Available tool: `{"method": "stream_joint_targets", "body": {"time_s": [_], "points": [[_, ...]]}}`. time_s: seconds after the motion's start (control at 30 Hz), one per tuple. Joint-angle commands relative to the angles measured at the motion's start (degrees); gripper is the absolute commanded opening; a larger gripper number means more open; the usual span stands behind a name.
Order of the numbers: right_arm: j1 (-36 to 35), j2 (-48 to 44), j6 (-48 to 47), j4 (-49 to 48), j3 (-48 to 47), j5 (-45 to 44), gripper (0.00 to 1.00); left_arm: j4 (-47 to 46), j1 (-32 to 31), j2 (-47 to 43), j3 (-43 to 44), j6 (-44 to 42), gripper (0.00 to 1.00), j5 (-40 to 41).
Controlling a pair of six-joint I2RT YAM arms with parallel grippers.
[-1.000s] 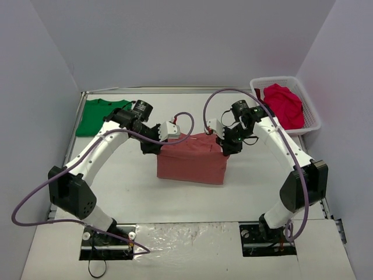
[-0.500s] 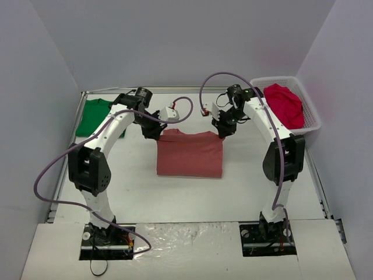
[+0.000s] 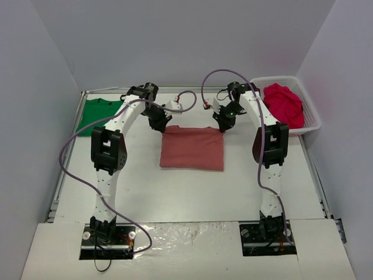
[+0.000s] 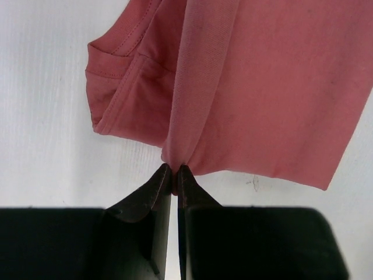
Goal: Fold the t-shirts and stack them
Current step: Fold the long partially folded tshirt into a neat square
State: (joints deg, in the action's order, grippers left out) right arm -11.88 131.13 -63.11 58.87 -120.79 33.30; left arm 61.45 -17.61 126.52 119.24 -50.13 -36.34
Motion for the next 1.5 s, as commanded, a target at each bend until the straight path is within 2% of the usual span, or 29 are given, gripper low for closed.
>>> {"method": "stream_joint_targets", "body": {"time_s": [0.0, 0.03, 0.07, 0.1, 0.13, 0.17, 0.3, 0.37, 0.4, 0.5, 0.53, 0.6, 0.7, 0.8, 0.9, 0.93, 0.97, 1.07, 1.1, 1.27, 1.47], "points": [[1.33, 2.02, 0.18, 3.10, -3.22, -2.01, 0.01, 3.42, 1.17, -0.05, 3.19, -2.08, 0.10, -0.05], [1.51, 2.55, 0.70, 2.05, -3.57, -1.92, 0.12, 2.63, 1.26, 0.22, 2.84, -1.73, 0.27, 0.21], [1.51, 3.60, 1.93, 1.34, -4.27, -1.92, 0.28, 1.49, 1.35, 0.31, 2.32, -1.38, 0.34, 1.00], [1.51, 3.95, 2.55, 0.90, -4.71, -2.01, 0.40, -1.22, 1.43, 0.39, 0.83, -0.85, 0.40, 1.70], [1.51, 4.39, 2.99, 0.02, -5.24, -1.92, 0.49, -2.46, 1.43, 0.57, 0.12, 0.28, 0.51, 2.58], [1.51, 5.09, 3.52, -0.68, -6.63, -1.92, 0.53, -4.39, 1.61, 0.83, -0.23, 0.73, 0.54, 4.24], [1.42, 5.10, 7.64, -2.53, -9.63, -3.23, 0.59, -6.60, 2.84, 0.49, 1.52, 4.94, 0.66, 5.75], [1.24, 2.74, 8.35, -3.06, -9.20, -3.24, 0.64, -8.53, 3.54, -3.54, -0.66, 8.37, 0.70, 5.66], [1.24, 1.60, 9.31, -4.37, -7.54, -2.98, 0.71, -11.85, 3.54, -7.82, -2.50, 9.95, 0.71, 6.88], [1.16, -5.43, 11.16, -10.32, -0.36, -2.36, 0.82, -18.90, 3.37, -16.96, -11.46, 14.25, 0.78, 10.40], [1.16, -7.62, 13.00, -12.44, 1.77, -2.54, 0.91, -20.04, 3.45, -19.10, -15.14, 15.49, 0.82, 11.02], [1.16, -13.25, 14.24, -16.49, 6.51, -2.54, 0.96, -22.68, 3.46, -25.40, -18.50, 19.17, 0.86, 11.99], [0.98, -18.18, 18.27, -17.82, 8.73, -2.71, 1.00, -25.15, 3.46, -33.23, -25.44, 23.83, 0.97, 12.60], [-0.77, -20.82, 25.21, -17.39, 10.40, -6.48, 1.00, -24.45, 3.81, -38.53, -30.37, 25.69, 0.97, 15.41], [-3.58, -24.77, 26.03, -16.60, 17.85, -8.25, 1.00, -24.80, 4.60, -43.26, -36.60, 27.79, 0.98, 17.52], [-4.46, -27.39, 25.59, -16.60, 23.27, -7.99, 0.99, -25.67, 4.95, -44.50, -38.45, 28.15, 0.97, 18.05], [-6.12, -28.38, 24.71, -16.60, 25.93, -7.46, 0.74, -26.03, 4.95, -45.73, -40.30, 28.33, 0.97, 18.66], [-9.38, -29.62, 26.36, -16.24, 33.57, -10.87, 0.08, -27.43, 5.21, -50.39, -47.15, 29.21, 0.97, 19.20], [-10.78, -29.53, 27.77, -16.07, 35.26, -10.97, 0.00, -27.96, 5.47, -52.84, -48.56, 29.21, 0.97, 19.46], [-18.34, -29.88, 30.50, -17.73, 43.44, -15.79, 0.00, -30.52, 11.26, -59.10, -54.99, 30.88, 0.94, 20.96], [-29.42, -32.96, 33.58, -26.78, 46.88, -36.43, 0.00, -24.54, 16.10, -64.54, -55.87, 33.16, 0.94, 22.10]]}}
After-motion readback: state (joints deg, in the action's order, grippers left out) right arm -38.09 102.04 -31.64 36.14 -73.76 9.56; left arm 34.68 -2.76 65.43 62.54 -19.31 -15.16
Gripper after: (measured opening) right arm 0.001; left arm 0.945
